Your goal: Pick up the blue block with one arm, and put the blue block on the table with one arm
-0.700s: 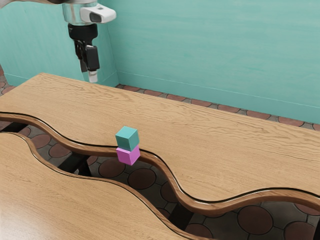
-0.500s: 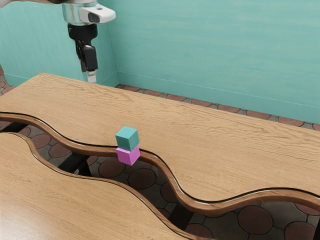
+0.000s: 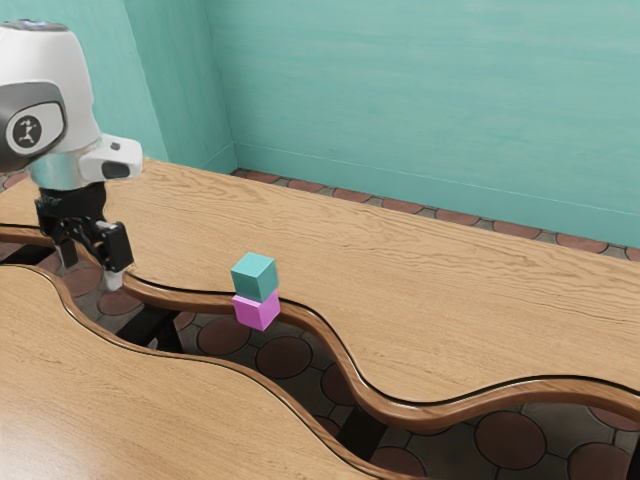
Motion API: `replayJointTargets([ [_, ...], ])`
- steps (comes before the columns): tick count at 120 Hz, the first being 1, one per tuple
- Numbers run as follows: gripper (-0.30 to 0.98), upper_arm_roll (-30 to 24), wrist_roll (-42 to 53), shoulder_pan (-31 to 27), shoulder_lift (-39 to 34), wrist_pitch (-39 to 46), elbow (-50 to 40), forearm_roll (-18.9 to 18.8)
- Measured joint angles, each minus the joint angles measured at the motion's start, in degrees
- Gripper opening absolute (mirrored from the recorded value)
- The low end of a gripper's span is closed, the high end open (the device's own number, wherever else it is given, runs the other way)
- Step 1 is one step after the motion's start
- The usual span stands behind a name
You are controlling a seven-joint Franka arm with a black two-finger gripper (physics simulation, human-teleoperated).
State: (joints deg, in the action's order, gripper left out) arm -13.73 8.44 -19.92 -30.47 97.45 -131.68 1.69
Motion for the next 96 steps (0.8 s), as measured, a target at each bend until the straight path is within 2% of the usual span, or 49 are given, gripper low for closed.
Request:
replayJointTargets([
  [15, 0.69, 1.21, -4.39, -1.08, 13.46, 13.95, -2.08, -0.33],
  [30, 0.69, 1.31, -7.89, -1.1, 19.35, 24.49, -2.0, -0.78],
  [40, 0.69, 1.16, -9.66, -1.06, 24.8, 28.85, 3.35, -2.7],
  [62, 0.69, -1.91, -12.16, -1.06, 35.13, 33.76, 14.35, -4.06],
  [72, 0.69, -3.11, -13.07, 1.04, 38.3, 34.85, 17.52, -4.23],
  [96, 0.69, -3.27, -14.08, 2.65, 45.06, 33.25, 23.38, -4.55],
])
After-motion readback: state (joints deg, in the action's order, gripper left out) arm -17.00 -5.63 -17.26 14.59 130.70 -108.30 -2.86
